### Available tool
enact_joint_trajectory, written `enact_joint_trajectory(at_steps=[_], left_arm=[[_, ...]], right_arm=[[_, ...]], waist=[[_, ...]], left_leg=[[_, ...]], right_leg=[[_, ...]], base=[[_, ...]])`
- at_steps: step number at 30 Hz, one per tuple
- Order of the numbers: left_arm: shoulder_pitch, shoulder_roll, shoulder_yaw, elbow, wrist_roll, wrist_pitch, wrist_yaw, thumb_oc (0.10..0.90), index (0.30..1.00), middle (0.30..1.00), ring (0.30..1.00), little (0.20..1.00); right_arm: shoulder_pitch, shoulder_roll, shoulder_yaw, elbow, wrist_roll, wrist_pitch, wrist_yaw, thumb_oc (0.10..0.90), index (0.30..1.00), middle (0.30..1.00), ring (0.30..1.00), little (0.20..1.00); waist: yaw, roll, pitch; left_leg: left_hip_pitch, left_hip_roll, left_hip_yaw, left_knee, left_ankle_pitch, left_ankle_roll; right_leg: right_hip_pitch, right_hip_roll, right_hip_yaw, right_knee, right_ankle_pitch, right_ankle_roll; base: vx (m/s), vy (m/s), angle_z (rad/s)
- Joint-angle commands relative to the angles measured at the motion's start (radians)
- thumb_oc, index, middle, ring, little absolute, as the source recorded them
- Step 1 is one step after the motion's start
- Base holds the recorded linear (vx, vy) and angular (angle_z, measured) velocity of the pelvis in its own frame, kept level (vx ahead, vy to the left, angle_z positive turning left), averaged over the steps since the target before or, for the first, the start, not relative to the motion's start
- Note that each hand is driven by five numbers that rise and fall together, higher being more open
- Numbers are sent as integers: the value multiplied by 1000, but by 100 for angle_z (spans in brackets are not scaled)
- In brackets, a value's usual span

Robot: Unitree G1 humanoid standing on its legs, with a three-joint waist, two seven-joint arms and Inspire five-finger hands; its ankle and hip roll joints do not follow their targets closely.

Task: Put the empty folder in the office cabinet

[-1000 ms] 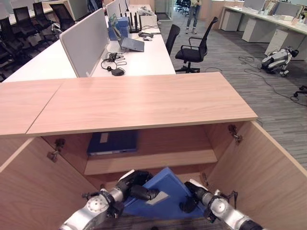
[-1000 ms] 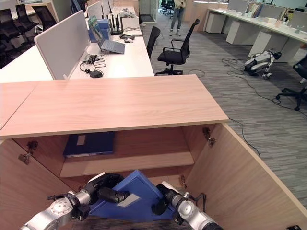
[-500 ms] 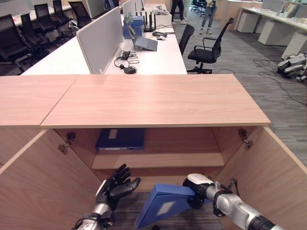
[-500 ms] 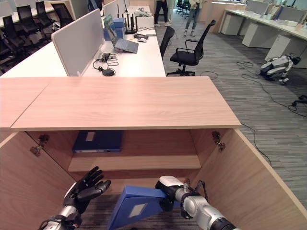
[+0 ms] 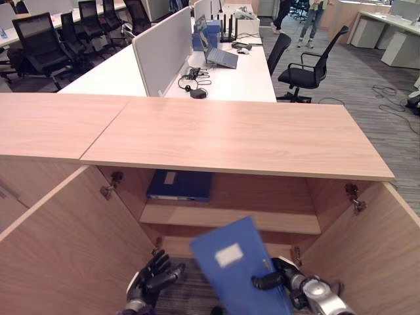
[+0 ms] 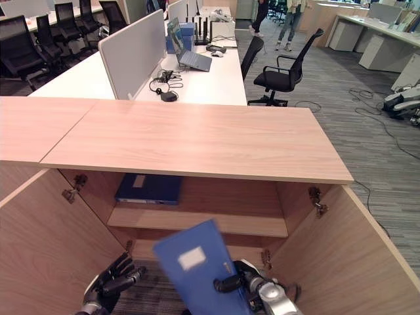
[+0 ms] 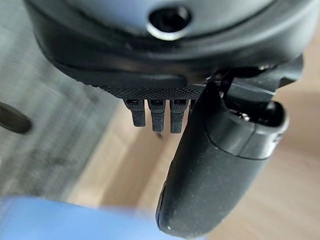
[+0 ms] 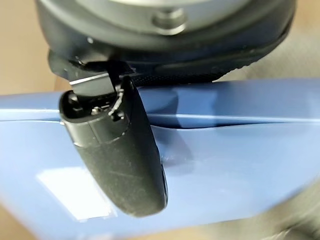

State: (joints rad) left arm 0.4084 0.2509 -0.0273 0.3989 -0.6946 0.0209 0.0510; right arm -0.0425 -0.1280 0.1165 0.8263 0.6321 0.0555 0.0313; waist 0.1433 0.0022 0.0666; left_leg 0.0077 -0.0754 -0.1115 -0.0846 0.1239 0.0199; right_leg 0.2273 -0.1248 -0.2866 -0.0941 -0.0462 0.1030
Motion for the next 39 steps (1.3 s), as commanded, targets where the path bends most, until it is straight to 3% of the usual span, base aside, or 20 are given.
enact_joint_trajectory(at_steps=[1,2,6,14,19,24,25,28,30,39], left_arm=[[-42,33,7,-40,-18,-27,33,800,900,900,900,900],[-32,17,-10,-11,-52,-13,38,800,900,900,900,900],[-13,-8,-54,54,-152,19,41,800,900,900,900,900],[20,-21,-146,113,-270,74,50,800,900,900,900,900],[40,8,-168,81,-288,83,50,800,900,900,900,900],[47,46,-197,81,-269,90,38,800,900,900,900,900],[47,63,-207,90,-255,90,32,800,900,900,900,900],[32,80,-222,103,-233,85,19,800,900,900,900,900],[21,104,-244,133,-188,87,-7,800,900,900,900,900],[-3,128,-272,246,-58,81,-59,800,900,900,900,900]], right_arm=[[-176,26,-27,-123,394,-191,-46,400,300,300,300,300],[-180,73,-32,-141,489,-223,-73,400,300,300,300,300],[-205,117,-20,-161,577,-232,-120,400,300,300,300,300],[-365,119,-76,-22,646,-220,-228,400,300,300,300,300],[-476,77,-139,62,658,-223,-279,400,300,300,300,300],[-614,33,-207,77,700,-276,-288,400,300,300,300,300],[-668,14,-238,57,727,-315,-289,400,300,300,300,300],[-717,-22,-273,57,762,-352,-283,400,300,300,300,300],[-786,-103,-298,86,777,-379,-285,400,300,300,300,300],[-879,-230,-309,122,745,-405,-295,400,300,300,300,300]], waist=[[24,-19,-29],[21,-12,-27],[18,-8,-26],[34,-7,-23],[59,-12,-8],[84,-8,8],[92,-2,15],[100,5,10],[113,17,-2],[144,60,16]], left_leg=[[69,6,-61,-3,-166,-14],[71,8,-56,-3,-169,-17],[73,11,-50,-3,-174,-19],[63,12,-53,-3,-170,-21],[19,9,-64,-3,-159,-21],[-43,6,-75,-3,-136,-24],[-77,7,-79,-3,-124,-27],[-124,5,-88,-3,-110,-32],[-167,-4,-105,-3,-103,-37],[-239,-29,-149,-3,-99,-32]], right_leg=[[-60,-36,6,7,64,46],[-61,-36,9,7,65,45],[-62,-32,16,7,64,43],[-73,-24,24,7,65,40],[-108,-18,23,7,68,40],[-159,-12,16,7,71,39],[-185,-11,11,7,72,39],[-224,-13,0,7,71,39],[-252,-18,-21,7,63,38],[-268,-34,-72,7,32,34]], base=[[-9,15,3],[0,0,0],[0,0,0],[7,3,-2],[-14,-6,4],[-20,-16,9],[-53,-35,9],[-14,-24,11],[43,-17,16],[47,4,24]])
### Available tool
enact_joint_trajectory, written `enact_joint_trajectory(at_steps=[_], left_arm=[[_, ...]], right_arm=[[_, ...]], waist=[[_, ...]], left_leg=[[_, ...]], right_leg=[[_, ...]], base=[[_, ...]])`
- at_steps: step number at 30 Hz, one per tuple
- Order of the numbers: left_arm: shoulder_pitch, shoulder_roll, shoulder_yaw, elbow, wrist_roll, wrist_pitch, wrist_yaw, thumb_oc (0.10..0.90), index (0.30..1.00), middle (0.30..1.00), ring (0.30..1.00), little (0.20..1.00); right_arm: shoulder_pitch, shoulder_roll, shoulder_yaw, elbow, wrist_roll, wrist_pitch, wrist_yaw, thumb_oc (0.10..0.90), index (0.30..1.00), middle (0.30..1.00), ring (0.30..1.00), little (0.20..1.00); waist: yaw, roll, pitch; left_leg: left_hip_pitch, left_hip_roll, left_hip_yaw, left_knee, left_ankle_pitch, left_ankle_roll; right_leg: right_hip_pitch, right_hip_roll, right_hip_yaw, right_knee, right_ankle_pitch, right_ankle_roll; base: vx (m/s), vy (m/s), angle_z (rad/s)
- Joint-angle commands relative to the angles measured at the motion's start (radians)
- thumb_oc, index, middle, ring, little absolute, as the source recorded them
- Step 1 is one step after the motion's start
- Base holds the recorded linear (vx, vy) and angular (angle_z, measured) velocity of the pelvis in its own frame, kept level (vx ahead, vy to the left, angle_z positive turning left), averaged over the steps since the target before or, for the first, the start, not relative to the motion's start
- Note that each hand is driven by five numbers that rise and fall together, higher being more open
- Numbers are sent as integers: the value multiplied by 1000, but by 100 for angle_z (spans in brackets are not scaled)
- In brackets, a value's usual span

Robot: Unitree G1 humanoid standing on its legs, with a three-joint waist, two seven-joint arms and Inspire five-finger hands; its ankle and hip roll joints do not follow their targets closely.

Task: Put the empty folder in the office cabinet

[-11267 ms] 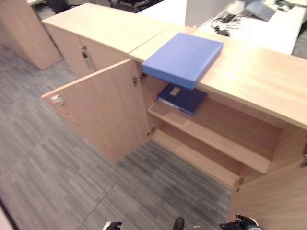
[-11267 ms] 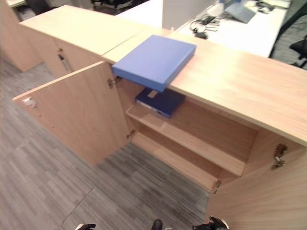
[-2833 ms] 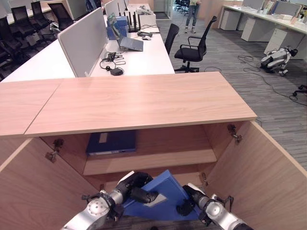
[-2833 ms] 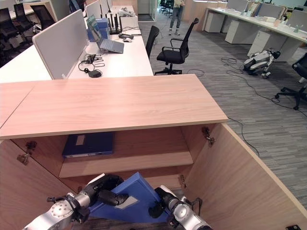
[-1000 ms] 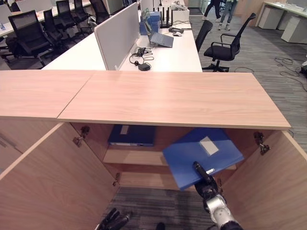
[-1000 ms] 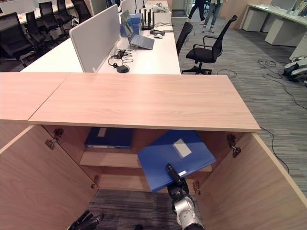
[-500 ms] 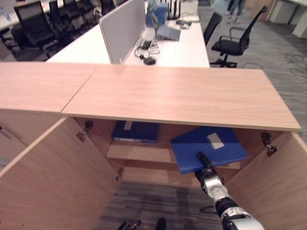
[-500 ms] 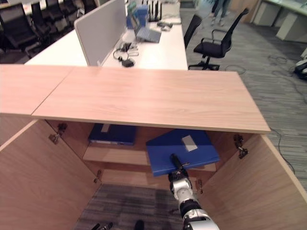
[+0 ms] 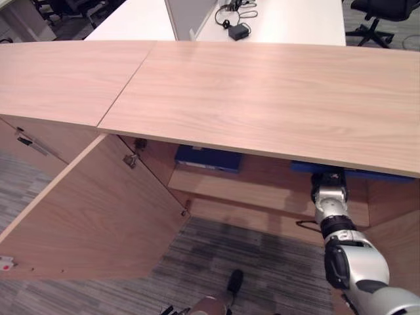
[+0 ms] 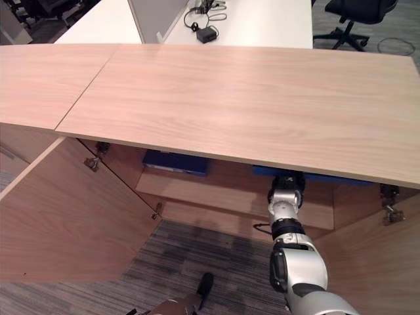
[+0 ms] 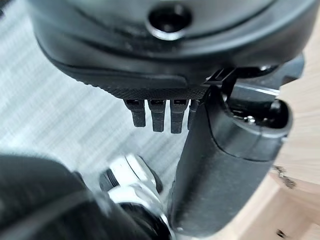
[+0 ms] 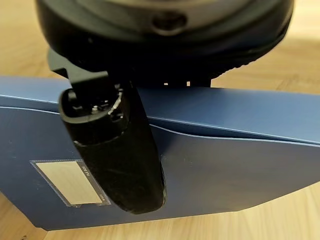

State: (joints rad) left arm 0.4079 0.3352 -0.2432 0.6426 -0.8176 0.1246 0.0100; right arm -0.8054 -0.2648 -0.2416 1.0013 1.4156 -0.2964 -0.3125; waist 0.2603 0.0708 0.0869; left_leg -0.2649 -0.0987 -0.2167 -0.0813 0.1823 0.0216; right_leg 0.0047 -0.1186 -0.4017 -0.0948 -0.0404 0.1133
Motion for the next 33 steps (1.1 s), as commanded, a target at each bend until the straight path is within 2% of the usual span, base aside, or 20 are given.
enact_joint_trajectory(at_steps=[1,2,4,5,7,15,16,18,22,25,28,29,32,33], left_arm=[[-4,46,-57,2,73,-26,-20,800,900,900,900,900],[-9,49,-59,3,76,-27,-20,800,900,900,900,900],[-35,70,-71,4,83,-28,-24,800,900,900,900,900],[-39,70,-71,5,83,-27,-24,800,900,900,900,900],[-48,90,-78,9,98,-25,-31,800,900,900,900,900],[-43,123,-97,-27,101,-28,-42,800,900,900,900,900],[-42,142,-105,-44,103,-30,-38,800,900,900,900,900],[-47,149,-103,-45,112,-32,-31,800,900,900,900,900],[-53,156,-92,-44,124,-34,-23,800,900,900,900,900],[-52,171,-70,-28,133,-32,-30,800,900,900,900,900],[-61,169,-57,0,128,-27,-42,800,900,900,900,900],[-68,164,-54,16,125,-24,-49,800,900,900,900,900],[-67,155,-56,27,114,-21,-57,800,900,900,900,900],[-77,152,-54,50,107,-17,-65,800,900,900,900,900]], right_arm=[[-124,-101,48,-67,-42,-58,51,400,300,300,300,300],[-133,-106,53,-81,-48,-64,49,400,300,300,300,300],[-166,-123,59,-116,-63,-77,44,400,300,300,300,300],[-169,-124,58,-116,-64,-77,43,400,300,300,300,300],[-191,-142,63,-116,-74,-73,40,400,300,300,300,300],[-244,-198,78,-87,-85,-67,28,400,300,300,300,300],[-277,-216,90,-84,-84,-76,16,400,300,300,300,300],[-300,-227,99,-81,-90,-80,-1,800,900,900,900,900],[-284,-212,104,-101,-83,-75,6,800,900,900,900,900],[-282,-217,147,-85,-90,-25,39,800,900,900,900,900],[-282,-217,198,-71,-76,39,98,800,900,900,900,900],[-282,-219,220,-42,-78,78,119,800,900,900,900,900],[-280,-227,239,0,-85,116,137,800,900,900,900,900],[-279,-246,287,83,-160,195,146,800,900,900,900,900]], waist=[[26,-2,8],[27,5,29],[30,25,105],[30,24,104],[30,43,113],[35,64,127],[40,75,136],[45,78,140],[49,69,131],[50,55,124],[52,41,126],[52,35,127],[51,31,126],[45,23,121]], left_leg=[[32,-11,-41,-6,-158,-28],[27,-14,-35,6,-154,-24],[-85,-47,-19,210,-234,-22],[-98,-49,-18,226,-241,-22],[-170,-61,-20,292,-257,-20],[-229,-61,-22,317,-250,-23],[-245,-65,-24,322,-246,-24],[-251,-69,-27,319,-242,-25],[-235,-68,-41,293,-233,-24],[-207,-60,-46,260,-224,-25],[-186,-53,-43,239,-216,-27],[-177,-49,-44,233,-215,-27],[-169,-45,-44,225,-213,-28],[-154,-37,-43,209,-208,-30]], right_leg=[[-44,-43,40,14,22,19],[-51,-52,39,43,9,14],[-131,-103,51,206,-54,3],[-143,-106,52,221,-62,3],[-232,-125,64,323,-90,-4],[-318,-140,85,423,-131,-13],[-347,-149,91,455,-146,-17],[-359,-155,94,472,-153,-19],[-346,-158,90,462,-157,-21],[-326,-154,88,440,-148,-20],[-314,-151,90,426,-140,-21],[-307,-149,92,420,-137,-21],[-299,-145,91,411,-132,-21],[-290,-136,92,394,-123,-19]], base=[[-55,39,19],[-67,16,12],[-182,8,3],[-196,31,1],[-98,30,7],[-58,1,8],[-78,-2,-1],[-75,1,1],[1,-16,6],[8,-7,2],[0,9,-3],[8,6,-6],[0,0,0],[14,5,-3]])
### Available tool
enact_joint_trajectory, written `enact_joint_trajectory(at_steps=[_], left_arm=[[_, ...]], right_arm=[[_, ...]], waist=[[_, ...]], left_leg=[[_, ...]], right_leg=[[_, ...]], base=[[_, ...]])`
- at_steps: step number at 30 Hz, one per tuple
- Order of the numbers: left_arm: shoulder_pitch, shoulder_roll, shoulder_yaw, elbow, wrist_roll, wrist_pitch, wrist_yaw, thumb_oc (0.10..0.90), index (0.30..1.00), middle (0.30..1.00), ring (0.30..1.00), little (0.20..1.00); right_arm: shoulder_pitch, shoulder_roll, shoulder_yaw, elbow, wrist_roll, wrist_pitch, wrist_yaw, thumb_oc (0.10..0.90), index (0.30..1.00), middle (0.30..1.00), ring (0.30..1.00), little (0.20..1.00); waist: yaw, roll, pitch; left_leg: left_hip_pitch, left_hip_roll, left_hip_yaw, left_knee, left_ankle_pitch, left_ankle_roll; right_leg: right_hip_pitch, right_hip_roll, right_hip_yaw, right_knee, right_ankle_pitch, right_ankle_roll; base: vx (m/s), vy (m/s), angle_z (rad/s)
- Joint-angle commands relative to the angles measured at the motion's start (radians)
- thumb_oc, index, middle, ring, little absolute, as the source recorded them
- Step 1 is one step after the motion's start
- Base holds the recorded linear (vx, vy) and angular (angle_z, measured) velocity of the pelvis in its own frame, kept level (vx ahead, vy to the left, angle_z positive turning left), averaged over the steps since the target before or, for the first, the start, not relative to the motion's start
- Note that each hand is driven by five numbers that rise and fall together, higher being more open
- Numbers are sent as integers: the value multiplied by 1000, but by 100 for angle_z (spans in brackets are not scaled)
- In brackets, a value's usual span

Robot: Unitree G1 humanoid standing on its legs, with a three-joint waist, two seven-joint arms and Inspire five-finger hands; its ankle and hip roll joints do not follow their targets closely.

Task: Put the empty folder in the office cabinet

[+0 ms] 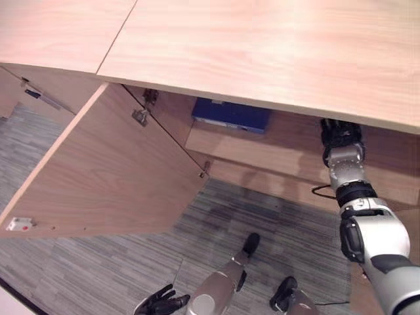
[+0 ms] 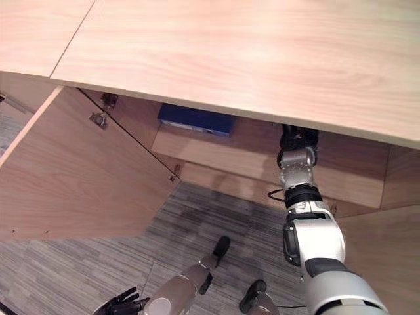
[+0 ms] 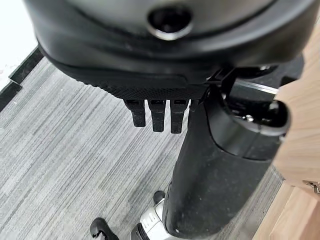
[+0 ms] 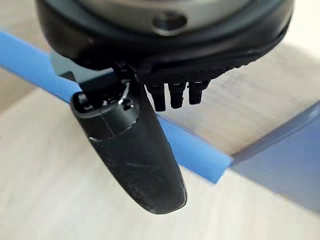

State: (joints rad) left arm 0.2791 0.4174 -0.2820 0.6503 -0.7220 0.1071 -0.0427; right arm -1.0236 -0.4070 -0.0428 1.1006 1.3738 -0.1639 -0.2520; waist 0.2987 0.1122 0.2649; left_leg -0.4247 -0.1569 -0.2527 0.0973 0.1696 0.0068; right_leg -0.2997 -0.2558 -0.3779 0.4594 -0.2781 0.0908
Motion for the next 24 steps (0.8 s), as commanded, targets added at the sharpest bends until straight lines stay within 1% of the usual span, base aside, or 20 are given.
enact_joint_trajectory(at_steps=[1,2,3,4,9,13,17,18,19,21,22,24], left_arm=[[51,68,-15,44,12,0,-12,800,900,900,900,900],[50,67,-15,44,17,-1,-21,800,900,900,900,900],[50,60,-11,50,20,1,-29,800,900,900,900,900],[51,57,-13,50,23,1,-33,800,900,900,900,900],[52,60,-11,49,39,2,-49,800,900,900,900,900],[50,60,0,63,57,2,-56,800,900,900,900,900],[43,47,21,105,81,-4,-60,800,900,900,900,900],[42,46,21,105,81,-4,-60,800,900,900,900,900],[44,44,29,112,88,-8,-61,800,900,900,900,900],[43,41,38,121,99,-12,-62,800,900,900,900,900],[43,41,38,121,99,-12,-62,800,900,900,900,900],[42,40,49,130,116,-16,-65,800,900,900,900,900]], right_arm=[[-64,-105,89,-12,-120,65,89,800,900,900,900,900],[-44,-103,125,8,-179,111,114,800,900,900,900,900],[-14,-97,139,31,-211,145,140,800,900,900,900,900],[3,-95,137,45,-220,156,151,800,900,900,900,900],[40,-107,114,108,-254,183,175,800,900,900,900,900],[42,-123,121,127,-295,200,188,800,900,900,900,900],[43,-141,150,172,-380,231,205,800,900,900,900,900],[42,-141,151,174,-381,231,206,800,900,900,900,900],[41,-152,175,194,-447,252,219,800,900,900,900,900],[40,-160,190,213,-496,266,235,800,900,900,900,900],[39,-160,190,214,-497,266,236,800,900,900,900,900],[38,-173,215,232,-564,282,254,800,900,900,900,900]], waist=[[6,-17,-56],[3,-21,-58],[0,-24,-60],[-4,-22,-62],[-11,-14,-65],[-16,-12,-63],[-25,-12,-55],[-25,-12,-54],[-30,-13,-52],[-33,-13,-48],[-33,-13,-48],[-36,-14,-49]], left_leg=[[7,22,-7,28,-195,-15],[21,27,-7,15,-191,-14],[36,32,-10,3,-189,-12],[45,34,-10,-4,-188,-12],[65,38,-8,-22,-184,-11],[74,39,0,-34,-181,-9],[87,45,19,-50,-176,-6],[87,45,20,-51,-175,-6],[87,46,28,-54,-174,-4],[90,46,35,-56,-173,-3],[91,46,35,-56,-173,-3],[94,46,43,-61,-171,0]], right_leg=[[16,2,68,-162,116,3],[31,7,68,-180,122,4],[45,13,64,-194,127,5],[54,16,60,-205,131,7],[76,29,56,-241,145,11],[77,32,65,-253,153,11],[77,37,80,-272,167,13],[77,37,81,-272,168,13],[75,38,84,-277,174,13],[75,38,89,-280,179,13],[75,38,89,-280,179,13],[75,39,96,-290,186,15]], base=[[20,5,-6],[15,-5,-6],[23,-6,-9],[18,-5,-10],[3,4,-7],[-10,25,-4],[-20,33,-12],[-24,32,-9],[-23,30,-9],[-19,26,-11],[-11,15,-13],[-10,25,-13]])
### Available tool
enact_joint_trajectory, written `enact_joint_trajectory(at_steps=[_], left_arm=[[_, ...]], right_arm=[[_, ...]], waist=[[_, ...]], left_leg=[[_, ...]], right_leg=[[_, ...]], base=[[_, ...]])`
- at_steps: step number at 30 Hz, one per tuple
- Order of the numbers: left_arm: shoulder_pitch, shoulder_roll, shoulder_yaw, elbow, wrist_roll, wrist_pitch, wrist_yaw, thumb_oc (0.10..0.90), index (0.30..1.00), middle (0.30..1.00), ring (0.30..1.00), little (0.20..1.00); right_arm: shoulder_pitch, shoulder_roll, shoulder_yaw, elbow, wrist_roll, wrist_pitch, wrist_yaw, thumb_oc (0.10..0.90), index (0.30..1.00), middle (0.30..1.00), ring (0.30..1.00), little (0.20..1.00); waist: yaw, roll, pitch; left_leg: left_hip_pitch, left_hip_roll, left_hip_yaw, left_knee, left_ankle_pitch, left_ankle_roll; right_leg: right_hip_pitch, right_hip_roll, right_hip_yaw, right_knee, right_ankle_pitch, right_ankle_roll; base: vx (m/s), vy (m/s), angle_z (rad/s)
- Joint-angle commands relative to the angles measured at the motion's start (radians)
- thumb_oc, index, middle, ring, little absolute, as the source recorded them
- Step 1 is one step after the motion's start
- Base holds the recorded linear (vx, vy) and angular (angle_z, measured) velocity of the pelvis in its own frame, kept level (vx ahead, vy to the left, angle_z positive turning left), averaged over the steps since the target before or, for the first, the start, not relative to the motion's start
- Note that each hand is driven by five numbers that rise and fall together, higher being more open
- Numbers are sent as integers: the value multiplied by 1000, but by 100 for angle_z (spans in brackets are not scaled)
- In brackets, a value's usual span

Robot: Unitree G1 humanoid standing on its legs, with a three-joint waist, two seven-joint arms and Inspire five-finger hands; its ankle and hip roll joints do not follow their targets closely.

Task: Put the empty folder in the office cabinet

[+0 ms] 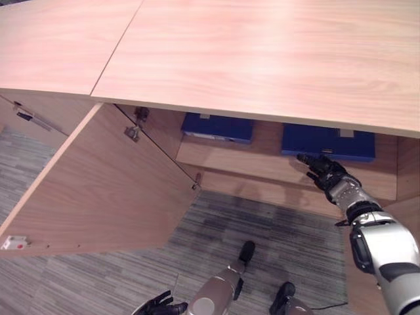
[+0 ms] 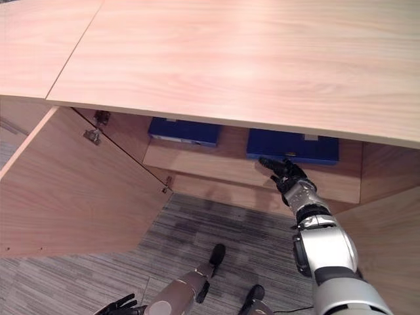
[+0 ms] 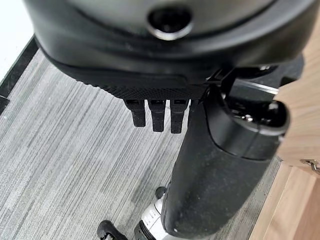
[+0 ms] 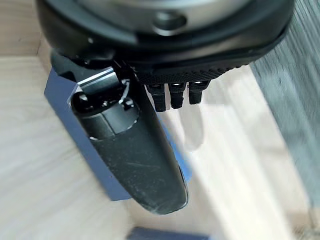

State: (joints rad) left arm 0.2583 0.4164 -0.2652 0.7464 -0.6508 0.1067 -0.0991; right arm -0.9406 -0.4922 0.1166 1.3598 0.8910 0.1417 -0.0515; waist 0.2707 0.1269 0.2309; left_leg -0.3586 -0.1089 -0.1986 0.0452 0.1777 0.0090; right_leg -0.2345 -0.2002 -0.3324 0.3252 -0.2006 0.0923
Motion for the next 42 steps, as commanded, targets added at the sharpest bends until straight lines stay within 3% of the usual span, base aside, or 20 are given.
enact_joint_trajectory(at_steps=[1,2,10,18,23,26,36,42], left_arm=[[62,41,32,34,45,-16,-9,800,900,900,900,900],[58,39,40,50,58,-24,-10,800,900,900,900,900],[50,28,53,72,81,-41,-11,800,900,900,900,900],[50,30,56,57,81,-66,12,800,900,900,900,900],[46,9,63,105,77,-90,41,800,900,900,900,900],[24,-1,63,132,72,-109,68,800,900,900,900,900],[8,12,21,100,71,-116,71,800,900,900,900,900],[1,19,7,32,82,-114,71,800,900,900,900,900]], right_arm=[[-46,-88,56,-26,-81,-24,54,800,900,900,900,900],[-55,-97,86,-11,-150,-13,69,800,900,900,900,900],[-103,-77,218,-17,-319,1,115,800,900,900,900,900],[-205,-33,337,-42,-473,-17,82,800,900,900,900,900],[-245,-13,395,-131,-529,-47,37,800,900,900,900,900],[-291,-16,444,-97,-637,-47,2,800,900,900,900,900],[-342,-50,481,37,-728,-9,26,800,900,900,900,900],[-334,-102,536,72,-907,4,4,800,900,900,900,900]], waist=[[-8,-28,-14],[-8,-32,-16],[-4,-36,-17],[12,-27,0],[12,-34,8],[18,-43,18],[71,-65,50],[113,-56,79]], left_leg=[[28,-2,-11,-9,-179,-2],[33,0,-7,-20,-175,-1],[31,1,10,-41,-162,1],[8,3,19,-39,-149,3],[-7,4,23,-35,-144,2],[-34,0,18,-22,-141,1],[-96,-13,-11,0,-132,-5],[-141,-29,-34,6,-123,-11]], right_leg=[[10,-16,51,-156,109,13],[14,-13,54,-173,120,15],[13,-6,67,-212,149,17],[-2,-1,80,-236,176,18],[-8,3,83,-249,188,18],[-17,3,77,-256,197,19],[-26,1,43,-280,208,23],[-36,-2,14,-295,209,27]], base=[[-8,33,-13],[-5,17,-10],[-21,20,-12],[-34,19,-8],[-6,8,-3],[-5,4,-1],[14,-17,9],[10,-12,16]])
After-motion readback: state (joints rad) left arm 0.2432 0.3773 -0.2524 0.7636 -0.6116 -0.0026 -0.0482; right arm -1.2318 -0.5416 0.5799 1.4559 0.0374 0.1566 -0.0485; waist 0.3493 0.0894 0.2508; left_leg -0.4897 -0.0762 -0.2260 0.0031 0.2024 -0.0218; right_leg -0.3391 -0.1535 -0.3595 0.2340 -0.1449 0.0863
